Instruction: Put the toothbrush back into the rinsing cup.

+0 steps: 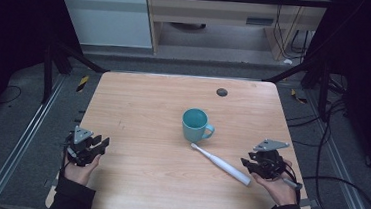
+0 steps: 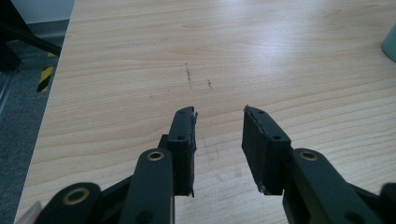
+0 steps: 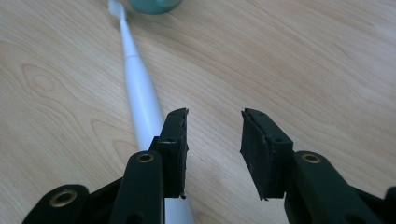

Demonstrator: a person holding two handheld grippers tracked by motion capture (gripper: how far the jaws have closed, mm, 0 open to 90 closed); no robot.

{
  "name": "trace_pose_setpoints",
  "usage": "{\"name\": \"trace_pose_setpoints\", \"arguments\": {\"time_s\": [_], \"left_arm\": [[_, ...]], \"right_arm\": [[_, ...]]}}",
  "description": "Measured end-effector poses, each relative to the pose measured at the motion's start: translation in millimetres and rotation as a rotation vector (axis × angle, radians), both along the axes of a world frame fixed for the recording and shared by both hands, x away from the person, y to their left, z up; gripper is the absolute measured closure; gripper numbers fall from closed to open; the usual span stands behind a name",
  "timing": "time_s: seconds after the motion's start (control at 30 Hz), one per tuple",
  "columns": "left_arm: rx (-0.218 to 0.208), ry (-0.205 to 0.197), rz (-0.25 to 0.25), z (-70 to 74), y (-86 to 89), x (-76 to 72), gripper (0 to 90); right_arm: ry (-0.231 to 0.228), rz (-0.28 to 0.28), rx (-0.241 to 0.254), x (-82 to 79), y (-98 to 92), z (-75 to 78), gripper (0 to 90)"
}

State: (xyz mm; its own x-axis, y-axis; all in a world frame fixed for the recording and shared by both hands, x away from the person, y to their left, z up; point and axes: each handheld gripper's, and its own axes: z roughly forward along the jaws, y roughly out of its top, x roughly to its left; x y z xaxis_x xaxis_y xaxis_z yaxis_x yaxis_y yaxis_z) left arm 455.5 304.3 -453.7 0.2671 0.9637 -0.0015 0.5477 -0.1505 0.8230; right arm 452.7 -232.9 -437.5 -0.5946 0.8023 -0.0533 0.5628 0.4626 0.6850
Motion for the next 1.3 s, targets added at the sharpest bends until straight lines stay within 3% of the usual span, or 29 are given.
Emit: {"name": "trace_pose_setpoints", "arguments": {"time_s": [0.2, 0.43, 0.5, 0.8, 0.9, 1.3], "left_arm": [[0.002, 0.0, 0.001, 0.4, 1.8, 0.3, 63.4], [0.005, 0.003, 0.001, 0.0, 1.6, 0.6, 63.3], [0.004, 0.004, 0.002, -0.2, 1.6, 0.9, 63.2], [0.009, 0.008, -0.001, -0.8, 0.1, 1.8, 63.1], [0.013, 0.01, -0.002, -0.9, -0.2, 2.0, 63.1], [0.02, 0.015, -0.008, -1.3, -2.8, 3.1, 63.0]], "right_arm": [[0.041, 0.103, -0.045, 3.2, 21.6, 9.1, 54.2], [0.091, 0.141, -0.065, 11.9, 34.0, 16.5, 49.5], [0.131, 0.16, -0.088, 14.8, 38.4, 14.6, 48.6], [0.215, 0.192, -0.148, 22.7, 47.0, -0.9, 50.5], [0.262, 0.212, -0.177, 25.5, 49.6, -3.8, 50.8], [0.341, 0.246, -0.255, 35.1, 61.7, -15.2, 52.8]]}}
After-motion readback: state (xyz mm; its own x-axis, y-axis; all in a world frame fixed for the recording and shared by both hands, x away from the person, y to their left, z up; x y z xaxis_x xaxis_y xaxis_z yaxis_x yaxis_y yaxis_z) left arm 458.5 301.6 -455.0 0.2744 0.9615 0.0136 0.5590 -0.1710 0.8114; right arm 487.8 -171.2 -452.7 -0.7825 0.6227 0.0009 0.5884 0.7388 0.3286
